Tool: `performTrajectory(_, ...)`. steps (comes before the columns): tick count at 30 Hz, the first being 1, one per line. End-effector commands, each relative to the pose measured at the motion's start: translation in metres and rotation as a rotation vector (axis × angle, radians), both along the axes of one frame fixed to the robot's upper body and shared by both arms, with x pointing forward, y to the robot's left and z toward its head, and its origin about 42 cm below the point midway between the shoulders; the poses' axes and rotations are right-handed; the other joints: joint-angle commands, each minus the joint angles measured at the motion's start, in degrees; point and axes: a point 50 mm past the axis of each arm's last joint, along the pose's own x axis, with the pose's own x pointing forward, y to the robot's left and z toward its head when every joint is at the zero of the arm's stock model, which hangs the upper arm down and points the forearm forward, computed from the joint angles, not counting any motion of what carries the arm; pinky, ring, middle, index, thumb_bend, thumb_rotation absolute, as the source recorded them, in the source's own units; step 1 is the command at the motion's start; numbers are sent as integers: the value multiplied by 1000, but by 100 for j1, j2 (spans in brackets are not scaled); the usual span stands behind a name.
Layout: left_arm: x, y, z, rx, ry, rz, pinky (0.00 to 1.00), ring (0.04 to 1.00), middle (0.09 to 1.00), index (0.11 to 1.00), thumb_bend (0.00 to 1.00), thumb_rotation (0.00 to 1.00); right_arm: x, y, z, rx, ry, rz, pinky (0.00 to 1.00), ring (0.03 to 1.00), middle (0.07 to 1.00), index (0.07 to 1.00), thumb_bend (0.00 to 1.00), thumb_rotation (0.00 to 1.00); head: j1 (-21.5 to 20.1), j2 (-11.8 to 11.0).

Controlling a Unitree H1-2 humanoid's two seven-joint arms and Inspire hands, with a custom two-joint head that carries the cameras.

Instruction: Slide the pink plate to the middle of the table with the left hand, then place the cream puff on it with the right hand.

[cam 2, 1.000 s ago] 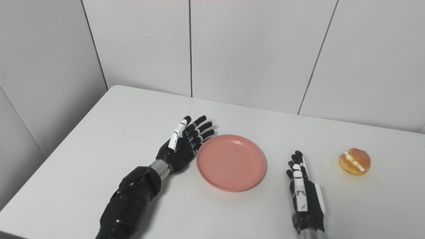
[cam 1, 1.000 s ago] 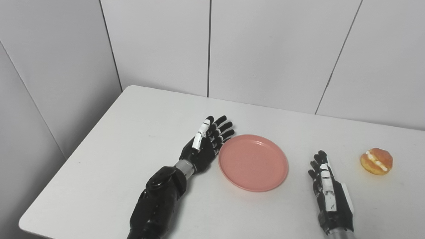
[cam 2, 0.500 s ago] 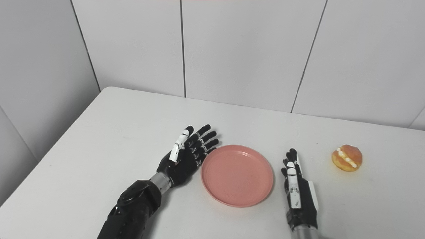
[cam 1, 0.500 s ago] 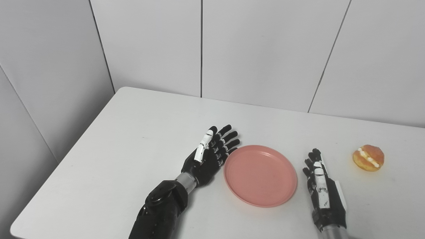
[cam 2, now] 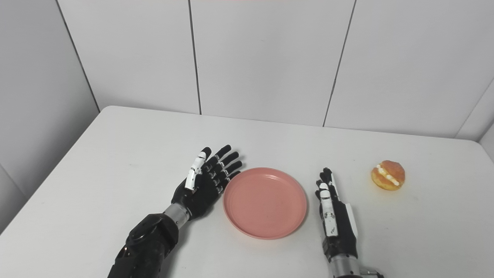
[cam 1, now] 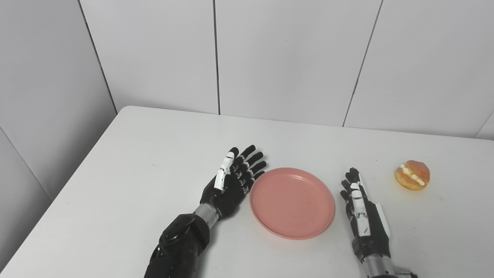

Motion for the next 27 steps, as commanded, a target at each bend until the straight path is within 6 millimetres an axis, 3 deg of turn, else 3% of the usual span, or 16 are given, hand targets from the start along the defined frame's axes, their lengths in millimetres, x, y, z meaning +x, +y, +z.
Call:
performTrajectory(1,-8,9,-21,24,82,20,926,917,922,920,384,1000,-6,-7,-12,24,48,-24,1000,998,1000,1000,266,1000,0,-5)
performTrajectory(6,-8,10,-21,16,80,42,932,922,928,926,378,1000,-6,-11,2,37,-1,-39,1000,1000,1000,1000,238,1000,-247,5)
performTrajectory(16,-8,20,-32,59,60,80,936,930,936,928,383,1000,-6,-20,39,-16,-80,-84,1000,989,993,1000,346,1000,-482,-32)
performTrajectory(27,-14,39,-39,169,-23,143,934,926,941,927,403,1000,6,-31,76,-24,-168,-98,990,945,962,978,377,1000,-933,-124)
